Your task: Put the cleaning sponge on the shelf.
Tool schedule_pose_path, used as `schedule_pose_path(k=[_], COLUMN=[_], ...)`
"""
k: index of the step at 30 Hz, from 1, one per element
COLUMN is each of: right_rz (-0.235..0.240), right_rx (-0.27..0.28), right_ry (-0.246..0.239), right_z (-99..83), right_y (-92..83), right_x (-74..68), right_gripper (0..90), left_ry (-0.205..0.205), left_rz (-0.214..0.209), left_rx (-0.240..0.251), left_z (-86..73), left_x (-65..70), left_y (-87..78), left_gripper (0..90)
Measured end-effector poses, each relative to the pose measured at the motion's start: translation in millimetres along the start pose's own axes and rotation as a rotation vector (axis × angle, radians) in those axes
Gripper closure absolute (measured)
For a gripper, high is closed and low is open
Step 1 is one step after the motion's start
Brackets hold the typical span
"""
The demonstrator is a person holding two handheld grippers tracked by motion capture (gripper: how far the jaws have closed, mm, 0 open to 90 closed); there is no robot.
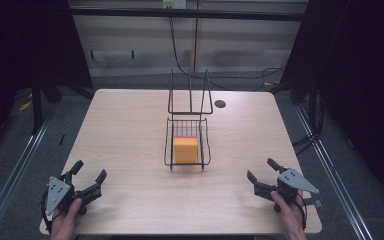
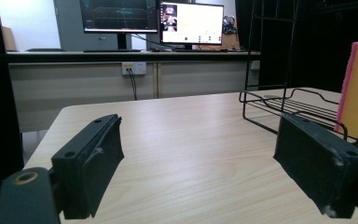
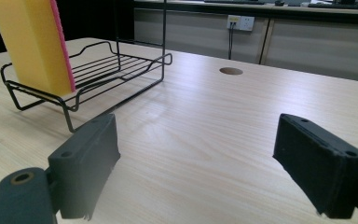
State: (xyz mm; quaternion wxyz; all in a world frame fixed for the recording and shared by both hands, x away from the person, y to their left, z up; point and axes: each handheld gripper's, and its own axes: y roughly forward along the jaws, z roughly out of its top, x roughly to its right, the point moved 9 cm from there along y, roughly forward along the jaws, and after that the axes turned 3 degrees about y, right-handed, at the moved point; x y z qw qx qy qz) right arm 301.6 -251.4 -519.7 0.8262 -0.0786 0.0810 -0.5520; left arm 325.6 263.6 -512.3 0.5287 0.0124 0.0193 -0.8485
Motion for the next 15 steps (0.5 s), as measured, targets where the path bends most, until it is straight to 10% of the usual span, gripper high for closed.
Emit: schedule_pose_path(k=[11, 15], right_rz=[-0.027, -0.074], right_rx=[0.068, 0.169], right_ry=[0.010, 0.040], right_z=[-3.2, 0.9], right_y=[-8.1, -18.3], right_x=[2.7, 7.6], right_gripper=[13.3, 13.6], left_ry=[-0.006, -0.005], left_rz=[0.002, 0.002], left_rx=[0.006, 0.006], left_z=[0.4, 0.4], left_x=[0.2, 0.2], left_y=[0.2, 0.2], left_gripper=[14.8, 15.3])
